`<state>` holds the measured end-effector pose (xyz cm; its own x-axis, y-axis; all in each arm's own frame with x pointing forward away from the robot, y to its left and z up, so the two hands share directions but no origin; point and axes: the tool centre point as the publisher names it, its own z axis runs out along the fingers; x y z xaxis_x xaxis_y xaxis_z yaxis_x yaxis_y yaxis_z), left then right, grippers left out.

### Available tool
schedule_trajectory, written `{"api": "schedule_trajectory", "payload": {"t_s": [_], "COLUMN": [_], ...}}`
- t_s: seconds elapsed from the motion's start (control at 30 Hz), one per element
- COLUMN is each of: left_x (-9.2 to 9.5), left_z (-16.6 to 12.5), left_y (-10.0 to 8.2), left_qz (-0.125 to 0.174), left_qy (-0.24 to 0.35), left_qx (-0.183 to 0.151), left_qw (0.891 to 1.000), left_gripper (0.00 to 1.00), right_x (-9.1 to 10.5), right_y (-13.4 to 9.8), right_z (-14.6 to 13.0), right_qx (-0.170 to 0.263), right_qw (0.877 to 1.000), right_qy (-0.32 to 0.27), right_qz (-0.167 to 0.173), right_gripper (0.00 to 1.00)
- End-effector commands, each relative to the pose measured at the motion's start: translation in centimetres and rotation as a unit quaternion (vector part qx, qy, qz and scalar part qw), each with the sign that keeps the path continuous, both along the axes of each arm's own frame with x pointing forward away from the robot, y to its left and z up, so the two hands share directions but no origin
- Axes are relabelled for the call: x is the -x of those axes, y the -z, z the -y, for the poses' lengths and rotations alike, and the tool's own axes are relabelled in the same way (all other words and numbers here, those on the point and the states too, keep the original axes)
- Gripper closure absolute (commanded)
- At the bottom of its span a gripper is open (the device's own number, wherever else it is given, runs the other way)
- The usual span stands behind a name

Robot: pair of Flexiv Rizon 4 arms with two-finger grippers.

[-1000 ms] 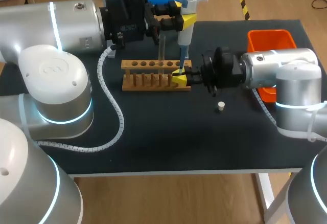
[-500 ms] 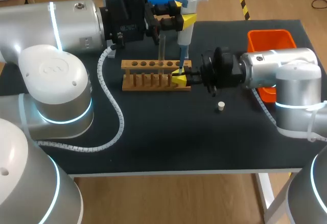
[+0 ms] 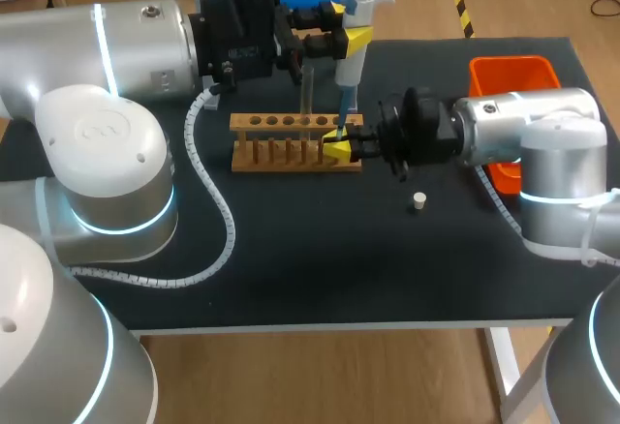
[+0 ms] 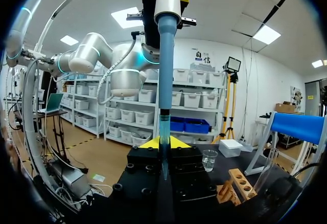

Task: Invert the test tube, pick up the pipette, mount the tip to pipette, aspirate from beaker and dispense into the tube, eject the tip, return the pipette, and cap with the stopper.

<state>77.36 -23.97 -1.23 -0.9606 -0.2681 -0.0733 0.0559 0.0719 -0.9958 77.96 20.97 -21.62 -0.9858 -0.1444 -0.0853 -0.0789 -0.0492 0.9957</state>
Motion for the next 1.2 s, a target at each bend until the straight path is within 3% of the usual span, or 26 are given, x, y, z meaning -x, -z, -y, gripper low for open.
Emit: {"api": "schedule_trajectory", "payload": {"t_s": [0.03,0.87,1.1,1.13,1.17,1.2], "left_x": [0.0,0.0,0.0,0.0,0.0,0.0], "left_z": [-0.1,-0.1,-0.1,-0.1,-0.1,-0.1], "left_y": [0.1,0.1,0.1,0.1,0.1,0.1], "left_qz": [0.001,0.001,0.001,0.001,0.001,0.001], "left_qy": [0.0,0.0,0.0,0.0,0.0,0.0], "left_qx": [0.003,0.003,0.003,0.003,0.003,0.003], "left_qw": [1.0,1.0,1.0,1.0,1.0,1.0], "left_gripper": [1.0,1.0,1.0,1.0,1.0,1.0], "right_x": [0.1,-0.4,-0.4,-0.4,-0.3,-0.3], "right_y": [-0.3,-3.9,-3.5,-3.2,-2.9,-2.7], "right_z": [0.0,0.9,0.7,0.7,0.7,0.7], "right_qx": [-0.001,-0.026,-0.017,-0.015,-0.014,-0.011], "right_qw": [1.0,1.0,1.0,1.0,1.0,1.0], "right_qy": [0.003,0.008,0.002,0.003,0.004,0.004], "right_qz": [0.0,0.011,0.012,0.011,0.01,0.009], "right_gripper": [1.0,1.0,1.0,0.88,0.6,0.12]}}
